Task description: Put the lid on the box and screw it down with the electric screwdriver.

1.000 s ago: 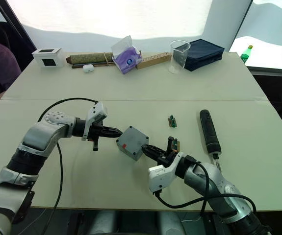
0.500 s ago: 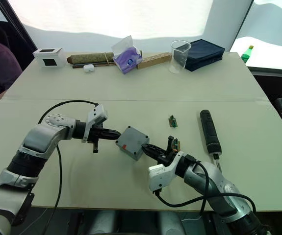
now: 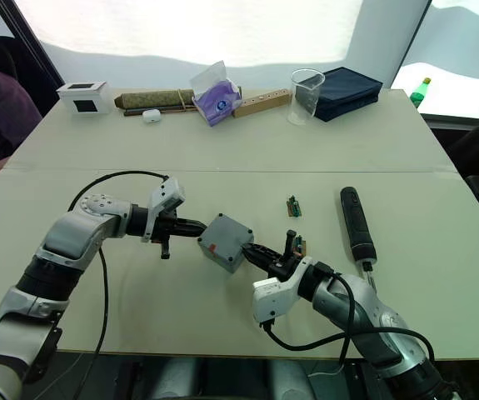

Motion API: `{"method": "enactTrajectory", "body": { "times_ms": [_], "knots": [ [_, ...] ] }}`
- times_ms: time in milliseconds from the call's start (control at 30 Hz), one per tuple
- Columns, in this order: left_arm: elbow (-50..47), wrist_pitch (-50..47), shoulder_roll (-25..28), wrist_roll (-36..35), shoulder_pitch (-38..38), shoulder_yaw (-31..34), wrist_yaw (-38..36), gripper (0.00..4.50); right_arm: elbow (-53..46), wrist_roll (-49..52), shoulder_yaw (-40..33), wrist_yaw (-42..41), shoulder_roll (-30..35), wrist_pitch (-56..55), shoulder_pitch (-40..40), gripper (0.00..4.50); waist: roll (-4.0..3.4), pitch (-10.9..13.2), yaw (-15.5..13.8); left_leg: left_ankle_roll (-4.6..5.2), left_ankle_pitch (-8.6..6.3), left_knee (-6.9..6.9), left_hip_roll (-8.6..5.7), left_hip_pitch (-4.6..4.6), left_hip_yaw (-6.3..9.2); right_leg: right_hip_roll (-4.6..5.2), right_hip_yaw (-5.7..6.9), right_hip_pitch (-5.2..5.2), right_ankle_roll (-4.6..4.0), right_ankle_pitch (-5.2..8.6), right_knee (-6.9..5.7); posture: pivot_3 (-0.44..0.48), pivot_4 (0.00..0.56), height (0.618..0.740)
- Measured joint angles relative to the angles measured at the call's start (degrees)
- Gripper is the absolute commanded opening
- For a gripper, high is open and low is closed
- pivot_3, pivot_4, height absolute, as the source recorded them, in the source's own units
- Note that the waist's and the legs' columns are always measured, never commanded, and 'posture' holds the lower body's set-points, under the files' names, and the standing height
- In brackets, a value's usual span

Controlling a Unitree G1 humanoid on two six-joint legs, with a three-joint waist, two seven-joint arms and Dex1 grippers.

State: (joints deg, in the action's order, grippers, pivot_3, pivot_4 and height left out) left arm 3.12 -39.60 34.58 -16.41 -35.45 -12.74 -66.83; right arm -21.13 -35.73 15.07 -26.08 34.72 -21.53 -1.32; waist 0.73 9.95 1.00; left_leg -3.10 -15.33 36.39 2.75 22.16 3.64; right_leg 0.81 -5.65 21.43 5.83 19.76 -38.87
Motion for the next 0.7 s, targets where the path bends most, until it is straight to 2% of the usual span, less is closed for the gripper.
{"method": "enactTrajectory", "body": {
  "times_ms": [700],
  "knots": [
    [-1.63, 0.37, 0.51, 0.84, -0.1, -0.88, 0.57, 0.0, -0.08, 0.63, -0.25, -0.06, -0.01, 0.0, 0.29, 0.07, 0.0, 0.0, -0.01, 0.01, -0.01, 0.13, 0.0, -0.01, 0.01, -0.01, 0.0, 0.01, 0.0, 0.01, -0.17, 0.0, 0.15, 0.737]
  ]
}}
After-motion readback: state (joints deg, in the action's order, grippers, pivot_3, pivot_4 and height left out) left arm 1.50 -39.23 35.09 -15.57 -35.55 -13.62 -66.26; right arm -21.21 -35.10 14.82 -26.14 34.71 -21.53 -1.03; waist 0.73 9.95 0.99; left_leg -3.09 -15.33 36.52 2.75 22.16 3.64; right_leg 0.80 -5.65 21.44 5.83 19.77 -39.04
